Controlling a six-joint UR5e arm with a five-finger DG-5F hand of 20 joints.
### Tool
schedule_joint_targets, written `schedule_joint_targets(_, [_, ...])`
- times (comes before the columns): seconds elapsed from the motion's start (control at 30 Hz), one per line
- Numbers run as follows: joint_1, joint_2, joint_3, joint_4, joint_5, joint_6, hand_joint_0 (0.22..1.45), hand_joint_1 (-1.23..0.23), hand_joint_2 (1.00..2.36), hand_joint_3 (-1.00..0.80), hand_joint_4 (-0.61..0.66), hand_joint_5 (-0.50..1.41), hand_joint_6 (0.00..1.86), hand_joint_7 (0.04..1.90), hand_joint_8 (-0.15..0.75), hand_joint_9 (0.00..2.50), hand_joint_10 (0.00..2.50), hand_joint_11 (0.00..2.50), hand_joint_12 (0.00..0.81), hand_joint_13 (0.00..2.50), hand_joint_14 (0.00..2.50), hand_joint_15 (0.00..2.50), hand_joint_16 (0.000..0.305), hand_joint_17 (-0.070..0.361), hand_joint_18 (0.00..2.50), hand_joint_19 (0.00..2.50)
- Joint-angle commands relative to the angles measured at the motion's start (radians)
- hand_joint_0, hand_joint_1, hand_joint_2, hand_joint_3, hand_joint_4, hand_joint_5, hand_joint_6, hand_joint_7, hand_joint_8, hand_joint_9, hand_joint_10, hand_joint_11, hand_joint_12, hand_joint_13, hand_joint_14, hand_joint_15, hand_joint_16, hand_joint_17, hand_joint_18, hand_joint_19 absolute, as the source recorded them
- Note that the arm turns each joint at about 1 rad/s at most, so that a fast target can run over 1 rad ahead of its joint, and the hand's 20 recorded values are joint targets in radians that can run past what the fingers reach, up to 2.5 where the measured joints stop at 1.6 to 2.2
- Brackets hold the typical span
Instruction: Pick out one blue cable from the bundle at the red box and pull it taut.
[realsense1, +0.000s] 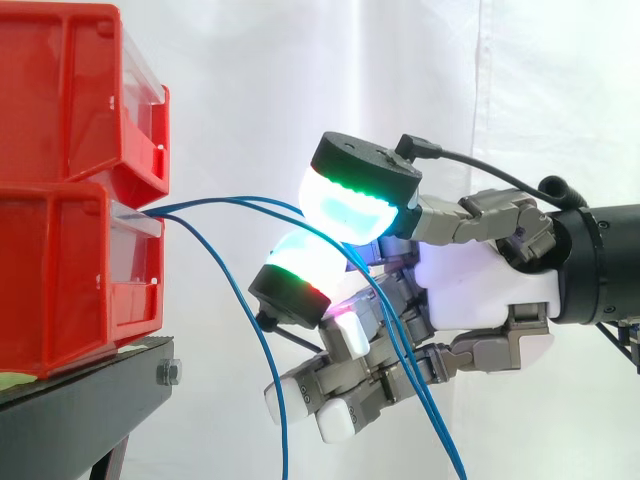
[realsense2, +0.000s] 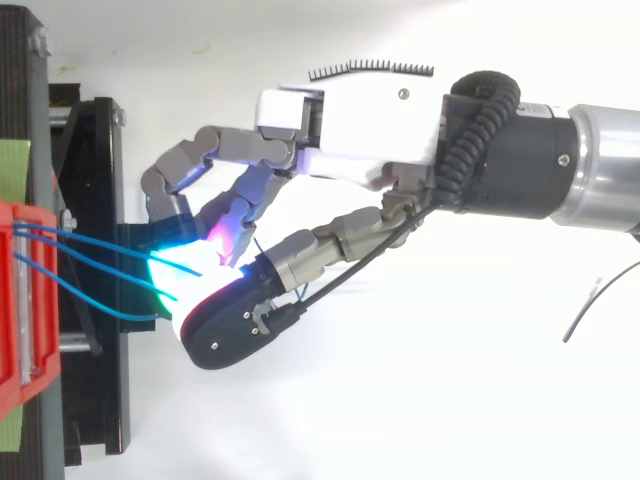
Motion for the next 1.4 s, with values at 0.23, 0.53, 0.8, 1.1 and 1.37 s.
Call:
schedule_joint_targets(0.23, [-0.005,0.000,0.000,-0.003,-0.006,0.005,0.71,-0.97,1.00,-0.50,0.00,-0.18,0.90,1.27,0.238,0.98,0.03,0.70,0.298,0.75,0.01,0.30,0.045,0.101,0.64,0.44])
schedule_joint_targets(0.53, [-0.006,0.000,0.000,-0.003,-0.006,0.005,0.50,-0.84,1.00,-0.50,0.10,-0.17,0.87,1.16,0.262,1.02,0.02,0.70,0.318,0.77,0.01,0.32,0.049,0.111,0.65,0.48])
schedule_joint_targets(0.8, [-0.008,0.000,0.002,-0.003,-0.006,0.005,0.46,-0.54,1.00,-0.50,0.13,-0.16,0.82,1.08,0.287,1.05,0.02,0.68,0.344,0.78,0.01,0.32,0.055,0.124,0.67,0.50])
schedule_joint_targets(1.1, [-0.008,0.000,0.003,-0.004,-0.006,0.005,0.57,-0.42,1.00,-0.50,0.10,-0.14,0.77,1.18,0.265,1.05,0.02,0.68,0.311,0.75,0.01,0.35,0.048,0.107,0.60,0.54])
schedule_joint_targets(1.37, [-0.008,0.000,0.005,-0.004,-0.006,0.005,0.60,-0.52,1.01,-0.39,0.08,-0.15,0.77,1.21,0.268,1.03,0.02,0.69,0.314,0.74,0.01,0.35,0.048,0.108,0.58,0.55])
